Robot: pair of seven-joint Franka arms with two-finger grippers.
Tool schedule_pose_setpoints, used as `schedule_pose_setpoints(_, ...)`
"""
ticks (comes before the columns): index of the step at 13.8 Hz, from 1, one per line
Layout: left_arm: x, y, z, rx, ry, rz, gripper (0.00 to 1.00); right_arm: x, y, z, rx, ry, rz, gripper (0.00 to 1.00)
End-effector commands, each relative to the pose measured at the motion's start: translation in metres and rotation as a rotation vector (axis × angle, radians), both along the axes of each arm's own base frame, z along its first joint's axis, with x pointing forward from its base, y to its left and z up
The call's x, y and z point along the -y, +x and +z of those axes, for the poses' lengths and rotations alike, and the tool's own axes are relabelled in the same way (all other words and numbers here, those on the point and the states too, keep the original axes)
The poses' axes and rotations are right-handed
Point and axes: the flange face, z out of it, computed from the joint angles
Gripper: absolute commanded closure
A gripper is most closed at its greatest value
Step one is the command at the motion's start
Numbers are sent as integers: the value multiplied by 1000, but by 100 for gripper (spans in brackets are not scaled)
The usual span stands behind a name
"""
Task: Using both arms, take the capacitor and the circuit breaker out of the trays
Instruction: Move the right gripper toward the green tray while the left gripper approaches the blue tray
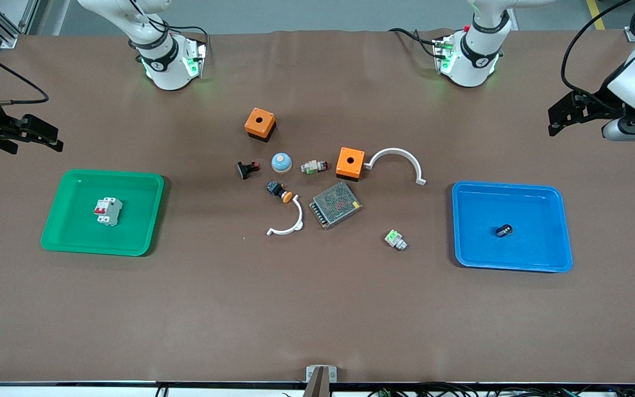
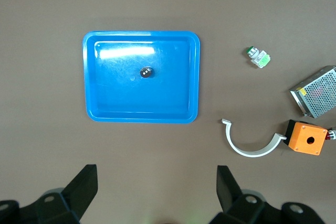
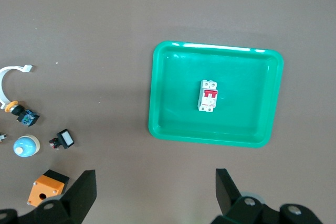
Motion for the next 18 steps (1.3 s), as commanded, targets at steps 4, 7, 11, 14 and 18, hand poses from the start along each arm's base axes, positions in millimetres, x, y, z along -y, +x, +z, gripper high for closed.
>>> schedule_pose_setpoints(4, -12, 1, 4, -6, 24, -1, 0, -2, -5, 5, 3, 23, -3, 0)
schedule_pose_setpoints(7, -38, 19, -22, -46, 26, 44, 0, -1, -3, 6, 10, 5, 11, 0)
schedule_pose_setpoints(11, -79, 39, -113, -39, 20, 128, 0, 25, 25, -12, -5, 1, -34, 0)
schedule_pose_setpoints(14, -84, 48, -192, -12, 12, 168, 0, 58, 55, -59, -12, 12, -93, 0)
schedule_pose_setpoints(18, -103, 67, -291, 3, -8, 193, 0, 90, 80, -132, -31, -20, -125, 0)
